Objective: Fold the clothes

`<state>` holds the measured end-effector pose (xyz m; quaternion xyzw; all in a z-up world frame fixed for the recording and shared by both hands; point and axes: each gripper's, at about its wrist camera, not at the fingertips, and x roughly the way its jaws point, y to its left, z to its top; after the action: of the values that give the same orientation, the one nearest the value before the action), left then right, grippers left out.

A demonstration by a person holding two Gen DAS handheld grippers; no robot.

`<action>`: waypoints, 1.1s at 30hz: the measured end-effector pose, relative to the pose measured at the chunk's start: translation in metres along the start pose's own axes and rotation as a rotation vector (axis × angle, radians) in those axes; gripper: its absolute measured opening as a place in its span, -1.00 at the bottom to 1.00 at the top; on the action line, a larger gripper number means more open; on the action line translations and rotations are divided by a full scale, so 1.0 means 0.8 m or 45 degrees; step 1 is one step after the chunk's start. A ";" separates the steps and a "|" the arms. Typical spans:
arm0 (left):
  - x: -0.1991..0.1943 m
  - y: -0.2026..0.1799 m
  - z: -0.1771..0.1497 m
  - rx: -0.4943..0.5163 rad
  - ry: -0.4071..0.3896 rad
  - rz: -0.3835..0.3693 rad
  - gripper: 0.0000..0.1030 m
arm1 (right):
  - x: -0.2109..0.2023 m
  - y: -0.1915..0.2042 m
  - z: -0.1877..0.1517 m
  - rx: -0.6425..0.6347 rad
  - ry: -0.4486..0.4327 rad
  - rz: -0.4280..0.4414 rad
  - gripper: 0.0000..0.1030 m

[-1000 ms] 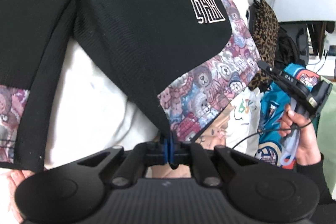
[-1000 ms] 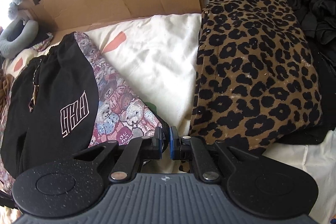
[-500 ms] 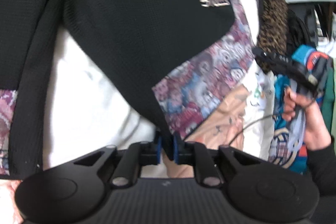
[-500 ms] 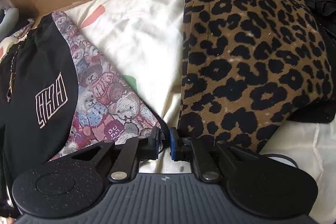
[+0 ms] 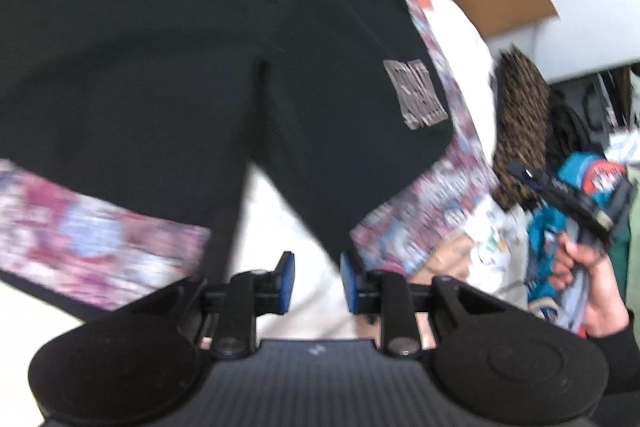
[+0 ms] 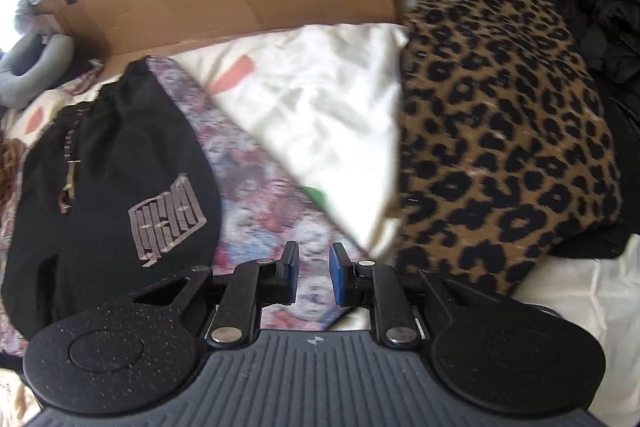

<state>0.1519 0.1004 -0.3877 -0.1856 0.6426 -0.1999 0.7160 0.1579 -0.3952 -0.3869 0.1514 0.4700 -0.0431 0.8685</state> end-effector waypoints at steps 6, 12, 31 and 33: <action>-0.039 0.056 -0.005 -0.193 -0.104 0.062 -0.45 | -0.001 0.036 0.000 -0.047 0.009 0.064 -0.65; -0.041 0.092 -0.025 -0.364 -0.129 0.019 -0.11 | 0.000 0.068 -0.002 -0.098 0.040 0.116 -0.65; -0.013 0.142 -0.057 -0.558 -0.118 -0.035 -0.97 | 0.020 0.196 -0.035 -0.228 0.249 0.486 -0.64; -0.008 0.145 -0.059 -0.564 -0.113 -0.037 -0.97 | 0.022 0.211 -0.045 -0.257 0.289 0.523 -0.64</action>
<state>0.1097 0.2020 -0.4476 -0.3560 0.6359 -0.0558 0.6824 0.1755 -0.2228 -0.3828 0.1600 0.5257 0.1986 0.8115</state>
